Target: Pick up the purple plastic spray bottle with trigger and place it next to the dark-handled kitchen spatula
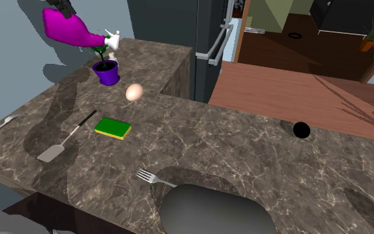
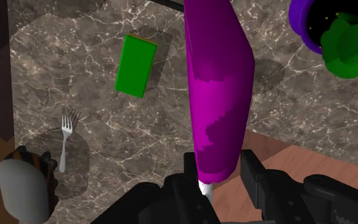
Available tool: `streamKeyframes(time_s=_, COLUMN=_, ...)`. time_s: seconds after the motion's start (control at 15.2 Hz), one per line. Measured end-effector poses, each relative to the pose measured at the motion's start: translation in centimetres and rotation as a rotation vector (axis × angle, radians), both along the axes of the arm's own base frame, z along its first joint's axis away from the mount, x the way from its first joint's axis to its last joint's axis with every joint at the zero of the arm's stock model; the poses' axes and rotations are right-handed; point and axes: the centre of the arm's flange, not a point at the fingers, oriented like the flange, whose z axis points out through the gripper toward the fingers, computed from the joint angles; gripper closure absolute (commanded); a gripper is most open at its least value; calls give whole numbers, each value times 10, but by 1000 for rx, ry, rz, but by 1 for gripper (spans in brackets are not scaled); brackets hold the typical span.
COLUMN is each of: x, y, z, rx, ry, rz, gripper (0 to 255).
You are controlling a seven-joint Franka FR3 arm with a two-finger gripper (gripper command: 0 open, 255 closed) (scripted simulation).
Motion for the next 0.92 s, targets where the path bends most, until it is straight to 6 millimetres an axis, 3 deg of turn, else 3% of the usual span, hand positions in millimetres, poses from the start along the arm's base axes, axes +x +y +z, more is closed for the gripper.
streamKeyframes(time_s=0.46, x=-40, y=76, z=-2, rx=0, ry=1, rz=0, gripper=255)
streamKeyframes(time_s=0.92, x=-44, y=81, z=-37, rx=-2, ry=0, rz=-3, gripper=255)
